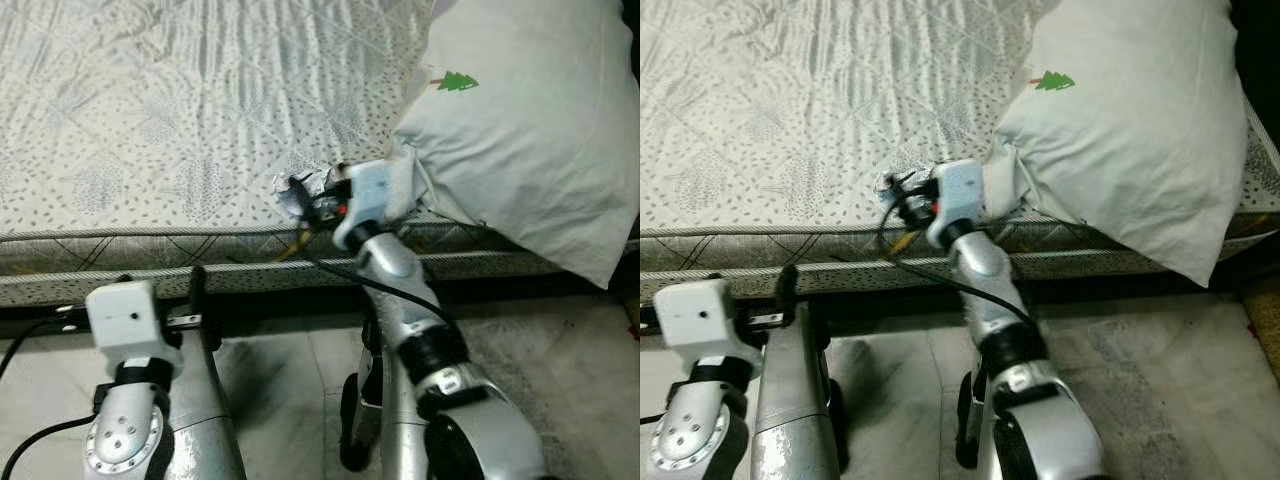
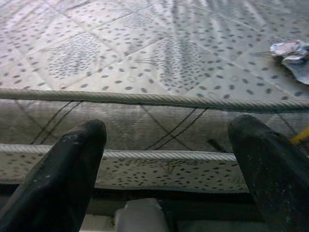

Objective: Clean up the room

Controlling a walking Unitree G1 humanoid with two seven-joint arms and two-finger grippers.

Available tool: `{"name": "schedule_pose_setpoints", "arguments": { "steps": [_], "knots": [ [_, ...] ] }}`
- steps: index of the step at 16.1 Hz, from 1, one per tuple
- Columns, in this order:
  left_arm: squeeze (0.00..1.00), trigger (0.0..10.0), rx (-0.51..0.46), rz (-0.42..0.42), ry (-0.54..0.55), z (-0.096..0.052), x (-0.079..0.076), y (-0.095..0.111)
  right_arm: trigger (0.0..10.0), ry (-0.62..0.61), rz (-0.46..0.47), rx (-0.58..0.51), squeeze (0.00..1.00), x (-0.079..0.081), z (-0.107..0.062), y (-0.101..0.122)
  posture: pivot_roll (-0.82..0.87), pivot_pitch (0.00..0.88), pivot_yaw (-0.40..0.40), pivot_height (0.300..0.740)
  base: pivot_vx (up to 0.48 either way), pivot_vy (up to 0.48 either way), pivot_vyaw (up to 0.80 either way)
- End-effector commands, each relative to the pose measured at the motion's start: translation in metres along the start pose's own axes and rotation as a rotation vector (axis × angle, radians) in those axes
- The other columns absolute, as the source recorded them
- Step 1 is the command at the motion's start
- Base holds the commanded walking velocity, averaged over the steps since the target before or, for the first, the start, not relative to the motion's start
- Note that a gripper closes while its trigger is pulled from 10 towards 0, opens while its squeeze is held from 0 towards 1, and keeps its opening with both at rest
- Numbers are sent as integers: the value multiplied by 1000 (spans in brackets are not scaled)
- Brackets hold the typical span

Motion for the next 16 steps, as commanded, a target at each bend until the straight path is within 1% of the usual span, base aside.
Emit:
{"name": "schedule_pose_setpoints", "arguments": {
  "steps": [1,2,4,6,8,9,10,11,12,14,15,16],
  "knots": [
    [0,10000,6,9,15,-3,3,0,10000,29,-3,26,0,10,3,-8,220,320,-85,487,0,0,0],
    [0,10000,5,10,13,-3,2,0,10000,45,-4,49,0,17,6,-13,224,318,-86,487,0,0,0],
    [0,10000,4,12,11,-2,2,1,10000,58,4,61,0,30,13,-17,230,313,-87,487,0,0,0],
    [0,10000,4,15,11,-2,1,1,10000,70,-7,74,0,44,18,-20,235,304,-91,487,0,0,0],
    [0,10000,3,16,11,-1,1,1,10000,53,-57,107,0,47,19,-27,236,300,-96,487,0,0,0],
    [0,10000,3,16,11,-1,1,1,10000,51,-59,110,0,47,19,-27,236,300,-96,487,0,0,0],
    [0,10000,2,14,13,-1,0,0,10000,14,-94,144,0,44,18,-34,235,296,-98,487,0,0,0],
    [0,10000,1,13,14,0,0,0,10000,-26,-151,218,0,39,13,-48,234,293,-100,487,0,0,0],
    [0,10000,0,12,14,0,0,0,10000,-20,-149,229,0,40,12,-51,233,292,-101,487,0,0,0],
    [0,10000,0,10,14,1,-1,0,1608,-27,-147,255,0,38,9,-57,230,291,-101,487,0,0,0],
    [0,10000,-1,8,15,2,-1,0,0,-35,-140,252,0,36,8,-57,229,291,-102,487,0,0,0],
    [0,10000,-2,7,16,2,-1,0,0,-43,-137,254,0,34,8,-57,229,291,-103,487,0,0,0]
  ]
}}
Point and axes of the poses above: a point about 5 cm out from each wrist's last joint towards the gripper, its own z axis pointing out of the wrist towards the gripper, its own y axis along the axis of the wrist's last joint, x = y × z, the point moved 3 cm from there along z, pointing out of the wrist towards the gripper, and after that the axes turned 5 degrees about z, right-handed, at the moved point
